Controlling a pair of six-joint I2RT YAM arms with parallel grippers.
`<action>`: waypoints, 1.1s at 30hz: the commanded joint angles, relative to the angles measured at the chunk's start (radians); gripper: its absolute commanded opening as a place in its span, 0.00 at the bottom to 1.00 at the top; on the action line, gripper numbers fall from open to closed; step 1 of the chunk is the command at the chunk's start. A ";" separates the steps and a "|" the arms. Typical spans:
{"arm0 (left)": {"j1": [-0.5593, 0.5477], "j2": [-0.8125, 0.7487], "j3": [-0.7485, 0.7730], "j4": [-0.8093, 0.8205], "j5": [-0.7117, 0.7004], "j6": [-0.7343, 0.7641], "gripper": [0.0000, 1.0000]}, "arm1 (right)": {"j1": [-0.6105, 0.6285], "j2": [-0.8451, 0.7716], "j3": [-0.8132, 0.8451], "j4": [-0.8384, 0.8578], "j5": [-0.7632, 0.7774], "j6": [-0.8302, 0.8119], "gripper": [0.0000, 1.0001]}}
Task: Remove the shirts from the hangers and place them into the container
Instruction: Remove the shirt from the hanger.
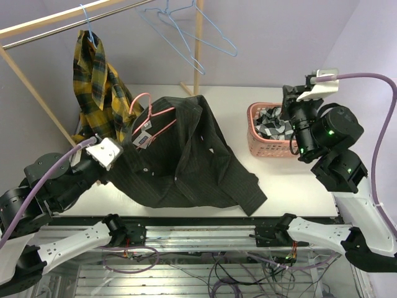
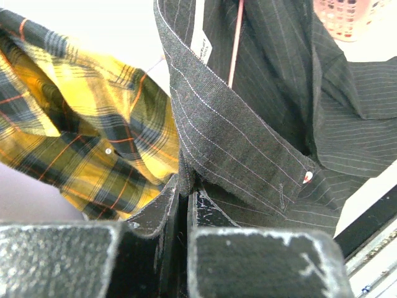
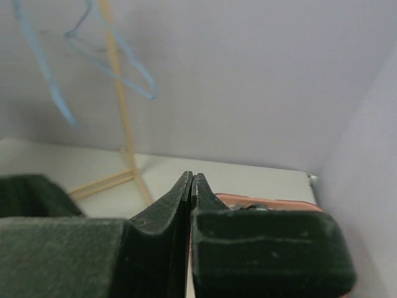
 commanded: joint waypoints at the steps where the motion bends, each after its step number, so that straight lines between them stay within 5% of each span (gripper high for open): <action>1: 0.003 -0.009 -0.016 0.112 0.088 -0.017 0.07 | 0.000 0.001 0.030 -0.147 -0.270 0.109 0.00; 9: 0.003 0.005 -0.099 0.187 0.210 0.026 0.07 | -0.001 -0.041 0.007 -0.281 -0.671 0.112 0.01; 14: 0.004 0.022 -0.127 0.245 0.292 0.035 0.07 | -0.001 -0.068 -0.001 -0.331 -0.816 0.120 0.21; 18: 0.004 0.046 -0.108 0.261 0.339 0.026 0.07 | -0.001 -0.057 0.012 -0.367 -0.903 0.118 0.28; 25: 0.003 0.026 -0.095 0.372 0.254 -0.028 0.07 | -0.001 -0.027 -0.138 -0.259 -0.832 0.236 0.54; 33: 0.004 0.009 -0.086 0.446 0.211 -0.028 0.07 | -0.001 -0.079 -0.459 0.094 -0.759 0.473 0.57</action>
